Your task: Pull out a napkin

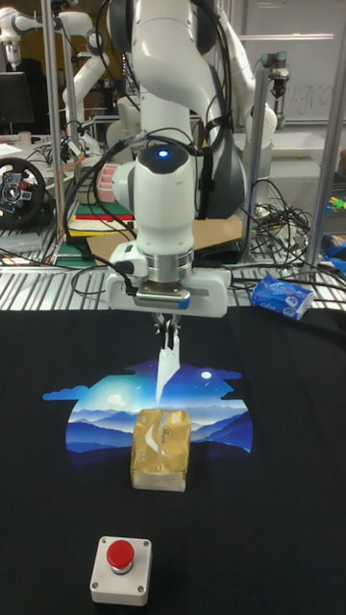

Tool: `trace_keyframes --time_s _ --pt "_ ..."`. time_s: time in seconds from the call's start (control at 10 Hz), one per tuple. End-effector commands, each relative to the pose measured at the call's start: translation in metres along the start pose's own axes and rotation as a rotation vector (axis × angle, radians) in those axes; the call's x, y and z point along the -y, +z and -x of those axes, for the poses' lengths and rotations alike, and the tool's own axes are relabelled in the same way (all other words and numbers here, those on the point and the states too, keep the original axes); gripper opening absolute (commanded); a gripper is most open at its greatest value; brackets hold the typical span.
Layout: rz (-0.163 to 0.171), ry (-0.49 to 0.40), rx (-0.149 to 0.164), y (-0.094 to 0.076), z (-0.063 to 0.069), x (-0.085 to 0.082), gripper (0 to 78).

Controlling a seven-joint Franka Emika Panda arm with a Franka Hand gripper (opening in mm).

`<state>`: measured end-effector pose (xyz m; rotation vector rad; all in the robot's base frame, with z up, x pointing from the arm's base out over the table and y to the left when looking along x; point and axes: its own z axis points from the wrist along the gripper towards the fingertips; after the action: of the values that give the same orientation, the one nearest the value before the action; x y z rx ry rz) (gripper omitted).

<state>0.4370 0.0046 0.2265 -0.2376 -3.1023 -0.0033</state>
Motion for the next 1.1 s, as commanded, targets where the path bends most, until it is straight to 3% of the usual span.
trace_keyframes --time_s 0.1,0.5,0.9,1.1 --pt "0.004 0.021 -0.002 0.001 -0.019 -0.009 1.1" --pt "0.013 0.039 0.012 -0.002 -0.016 -0.011 1.1" --pt "0.016 0.051 -0.002 -0.017 0.017 -0.019 1.1" --pt "0.013 0.048 -0.01 -0.019 0.021 -0.019 1.1"
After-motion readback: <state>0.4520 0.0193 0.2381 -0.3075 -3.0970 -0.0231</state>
